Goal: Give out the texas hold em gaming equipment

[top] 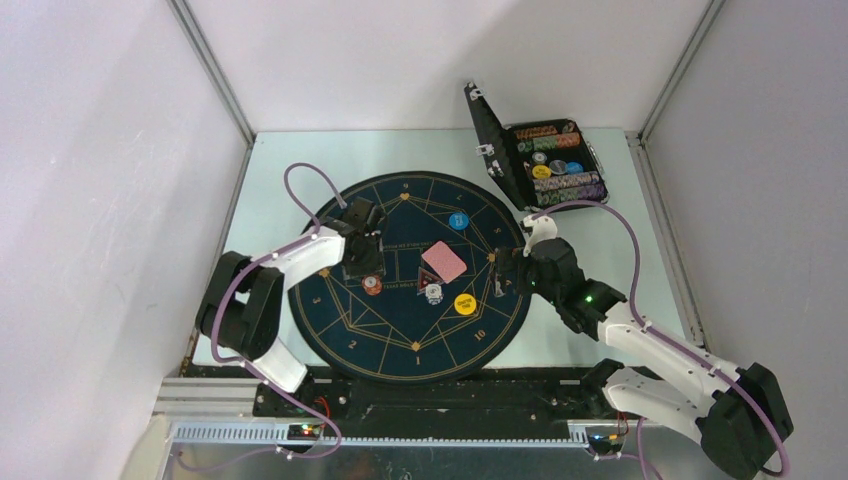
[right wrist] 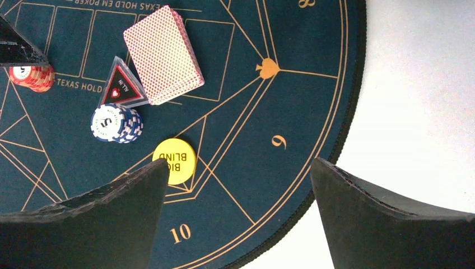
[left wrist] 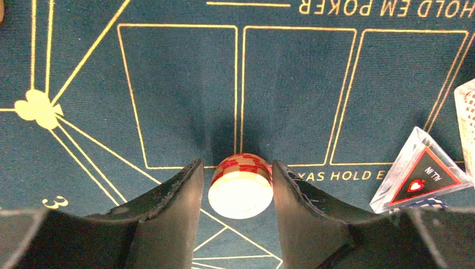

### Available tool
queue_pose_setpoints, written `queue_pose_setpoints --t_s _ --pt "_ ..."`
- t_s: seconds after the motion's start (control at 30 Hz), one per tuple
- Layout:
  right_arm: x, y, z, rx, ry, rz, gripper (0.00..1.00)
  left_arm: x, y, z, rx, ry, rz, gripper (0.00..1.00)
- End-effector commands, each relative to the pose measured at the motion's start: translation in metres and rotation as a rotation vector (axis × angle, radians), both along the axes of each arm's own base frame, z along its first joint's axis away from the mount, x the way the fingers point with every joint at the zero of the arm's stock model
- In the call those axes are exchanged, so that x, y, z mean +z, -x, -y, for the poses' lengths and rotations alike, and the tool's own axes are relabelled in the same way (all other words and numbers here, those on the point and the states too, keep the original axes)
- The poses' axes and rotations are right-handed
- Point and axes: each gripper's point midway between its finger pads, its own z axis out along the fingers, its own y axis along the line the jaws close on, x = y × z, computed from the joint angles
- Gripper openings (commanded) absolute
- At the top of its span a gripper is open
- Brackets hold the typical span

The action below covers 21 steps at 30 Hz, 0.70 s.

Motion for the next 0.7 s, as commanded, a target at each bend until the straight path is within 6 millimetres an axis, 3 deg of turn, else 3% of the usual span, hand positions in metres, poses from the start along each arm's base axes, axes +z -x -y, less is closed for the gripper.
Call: queue_pose_setpoints --t_s 0.0,0.23,0.67 --pt "0.004 -0.005 -0.001 -0.003 0.002 0.027 1.0 0.011 -0.01 0.011 -0.018 0.031 0.031 0.52" --pt "0.004 -0.005 -0.002 -0.002 0.002 0.025 1.0 0.014 -0.008 0.013 -0.025 0.035 0.035 0.44" --pt "0.004 -0.004 -0.002 0.001 0.002 0.026 1.0 0.027 -0.01 0.009 -0.017 0.019 0.062 0.43"
